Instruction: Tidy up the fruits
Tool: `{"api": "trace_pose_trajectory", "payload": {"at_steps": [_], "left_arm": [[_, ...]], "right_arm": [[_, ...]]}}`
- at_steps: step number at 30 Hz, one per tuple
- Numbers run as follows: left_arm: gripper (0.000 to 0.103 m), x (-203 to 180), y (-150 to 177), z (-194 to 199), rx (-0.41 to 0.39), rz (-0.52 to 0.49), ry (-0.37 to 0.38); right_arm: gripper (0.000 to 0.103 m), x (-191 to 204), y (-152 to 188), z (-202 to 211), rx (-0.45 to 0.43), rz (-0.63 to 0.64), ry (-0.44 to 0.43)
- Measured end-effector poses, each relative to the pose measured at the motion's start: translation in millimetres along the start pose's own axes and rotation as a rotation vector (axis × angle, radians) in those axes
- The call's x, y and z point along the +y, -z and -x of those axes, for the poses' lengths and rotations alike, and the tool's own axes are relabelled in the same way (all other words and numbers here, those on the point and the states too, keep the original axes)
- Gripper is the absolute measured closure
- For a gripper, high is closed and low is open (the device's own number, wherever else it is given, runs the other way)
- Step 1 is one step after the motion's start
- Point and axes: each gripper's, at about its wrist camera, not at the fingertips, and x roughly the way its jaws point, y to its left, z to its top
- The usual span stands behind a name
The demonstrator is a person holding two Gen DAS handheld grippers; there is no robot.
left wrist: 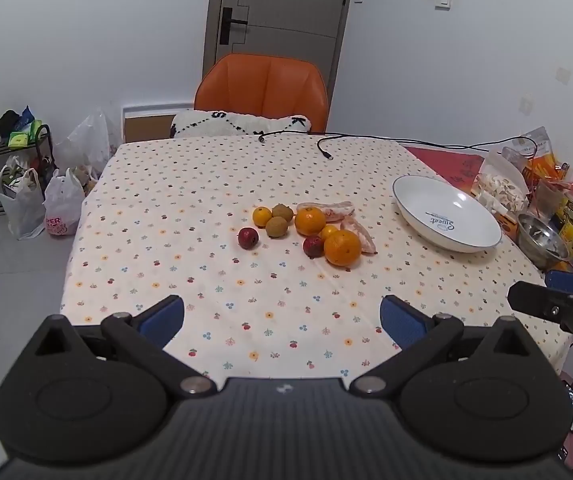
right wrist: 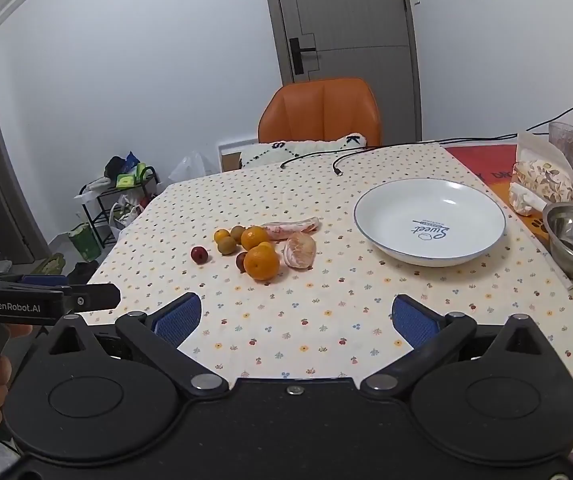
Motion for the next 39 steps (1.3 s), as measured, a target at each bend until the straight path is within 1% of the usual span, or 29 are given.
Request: {"api": "trace_pose_trajectory", "payload": {"at_steps": [16, 34, 35, 39], "left_arm": [[0.0, 1.5, -0.8, 3.6, -0.004, 0.005, 0.001], [0.0, 3.9, -0.5, 4.5, -0.014, 0.015, 0.002], [0.0, 4.2, -0.1, 5.3, -0.018, 0.015, 0.002], [0.0, 4.8, 0.1, 6.2, -0.021, 0.017, 0.003]], "right_arm": [[0.0, 3.6, 0.0, -0.5, 0.018, 0.009, 0.0], [0.0, 4.2, -3.6, 0.5, 0.02, 0.007, 0.001], [0.0, 3.9, -4.0, 0.7, 0.007, 0.021, 0.003], [0.0, 3.5, -4.7, 1.6, 0.005, 0.022, 0.006]]}}
